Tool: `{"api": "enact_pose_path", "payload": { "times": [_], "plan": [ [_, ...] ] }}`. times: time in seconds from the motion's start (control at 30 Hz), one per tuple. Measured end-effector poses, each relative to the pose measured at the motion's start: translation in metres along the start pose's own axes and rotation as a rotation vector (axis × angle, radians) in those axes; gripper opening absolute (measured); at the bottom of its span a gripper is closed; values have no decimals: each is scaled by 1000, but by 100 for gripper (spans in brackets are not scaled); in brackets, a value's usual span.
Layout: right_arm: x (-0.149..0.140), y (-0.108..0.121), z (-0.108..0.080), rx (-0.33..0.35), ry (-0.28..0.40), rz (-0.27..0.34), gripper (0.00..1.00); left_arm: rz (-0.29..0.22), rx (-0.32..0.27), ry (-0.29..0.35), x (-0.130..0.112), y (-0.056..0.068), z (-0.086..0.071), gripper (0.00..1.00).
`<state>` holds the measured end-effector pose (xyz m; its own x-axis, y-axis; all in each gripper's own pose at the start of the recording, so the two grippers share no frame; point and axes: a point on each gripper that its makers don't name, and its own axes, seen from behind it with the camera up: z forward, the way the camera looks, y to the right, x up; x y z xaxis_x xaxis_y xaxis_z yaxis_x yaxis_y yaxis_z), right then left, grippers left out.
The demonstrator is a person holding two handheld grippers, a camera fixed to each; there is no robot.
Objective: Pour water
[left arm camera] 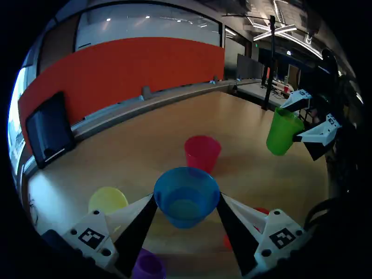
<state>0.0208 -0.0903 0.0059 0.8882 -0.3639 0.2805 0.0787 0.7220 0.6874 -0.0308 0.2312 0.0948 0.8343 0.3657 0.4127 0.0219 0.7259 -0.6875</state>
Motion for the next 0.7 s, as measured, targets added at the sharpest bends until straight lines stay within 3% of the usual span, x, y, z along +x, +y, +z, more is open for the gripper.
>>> {"api": "enact_pose_path", "payload": {
  "times": [0.37,0.7],
  "plan": [
    [15,-4,-5,-11,42,1,93,35,34,148,41,1,-44,87],
    [28,-7,-7,-19,80,4,93,32,47,270,76,2,-82,87]
  ]
}}
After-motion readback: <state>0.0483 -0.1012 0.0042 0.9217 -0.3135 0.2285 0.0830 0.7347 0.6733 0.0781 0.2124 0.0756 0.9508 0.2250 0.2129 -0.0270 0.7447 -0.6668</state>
